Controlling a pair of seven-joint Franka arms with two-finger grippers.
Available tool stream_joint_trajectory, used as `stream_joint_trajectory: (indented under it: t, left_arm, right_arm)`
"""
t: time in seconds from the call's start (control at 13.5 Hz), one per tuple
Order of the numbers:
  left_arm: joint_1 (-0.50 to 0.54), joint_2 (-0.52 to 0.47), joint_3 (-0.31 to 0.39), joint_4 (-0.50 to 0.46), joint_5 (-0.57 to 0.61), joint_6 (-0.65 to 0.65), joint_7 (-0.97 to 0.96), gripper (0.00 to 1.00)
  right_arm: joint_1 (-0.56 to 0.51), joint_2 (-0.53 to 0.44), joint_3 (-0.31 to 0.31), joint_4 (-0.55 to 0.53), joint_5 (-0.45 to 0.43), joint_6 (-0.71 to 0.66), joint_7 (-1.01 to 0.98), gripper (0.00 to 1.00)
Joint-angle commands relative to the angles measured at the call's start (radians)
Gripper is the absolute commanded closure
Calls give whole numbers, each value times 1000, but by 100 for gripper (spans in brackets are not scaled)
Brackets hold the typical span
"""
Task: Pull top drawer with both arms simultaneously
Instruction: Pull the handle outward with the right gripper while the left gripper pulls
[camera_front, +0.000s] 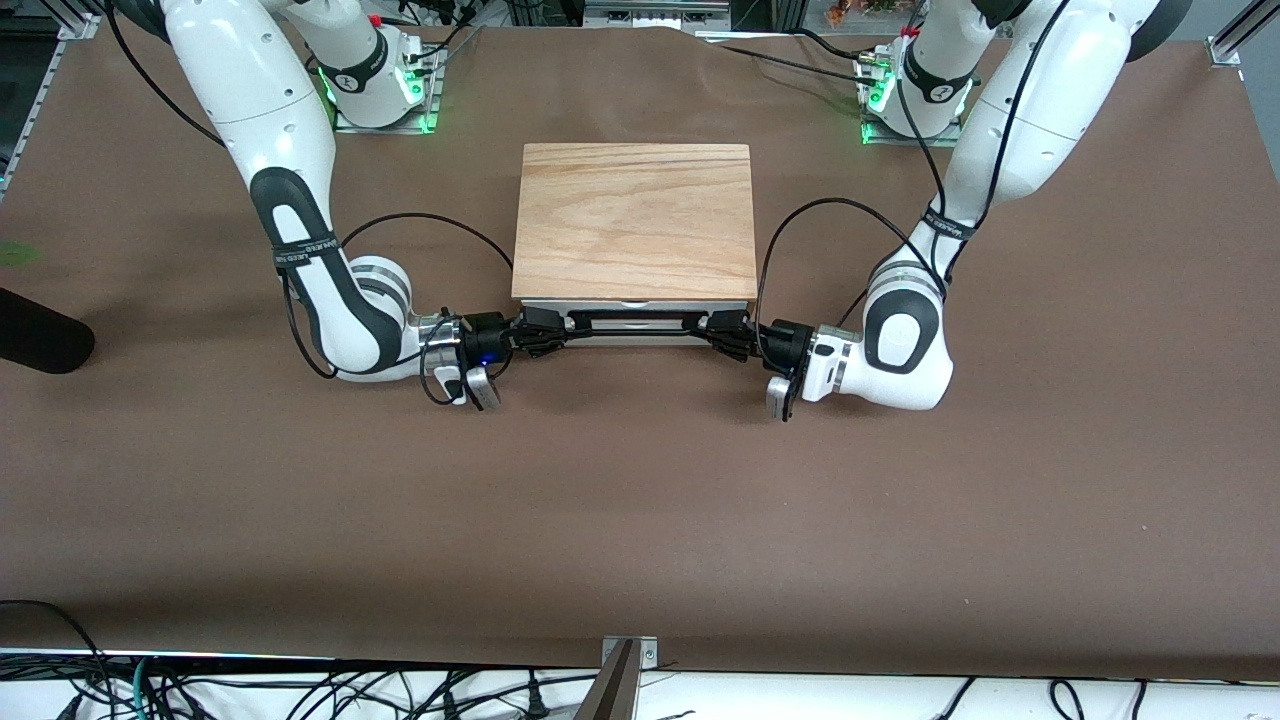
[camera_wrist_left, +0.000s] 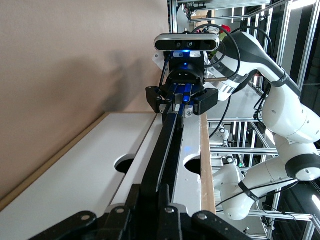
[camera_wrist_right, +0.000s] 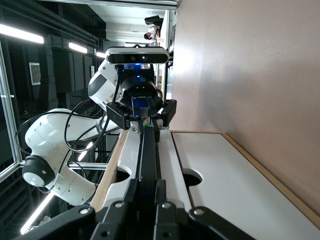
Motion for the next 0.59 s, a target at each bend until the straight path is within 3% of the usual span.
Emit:
stream_joint_trajectory:
  t: [0.0, 0.22, 0.52]
  left_arm:
    - [-1, 11, -4, 51, -10, 7, 16, 88]
    - [0, 43, 2, 112, -8, 7, 13, 88]
    - [0, 105, 13, 226, -6, 13, -39, 88]
  right_arm:
    - [-6, 35, 1, 69, 29, 5, 19, 100]
    - [1, 90, -1, 134, 101, 6, 19, 100]
    - [-11, 184, -4, 268, 101, 31, 22, 100]
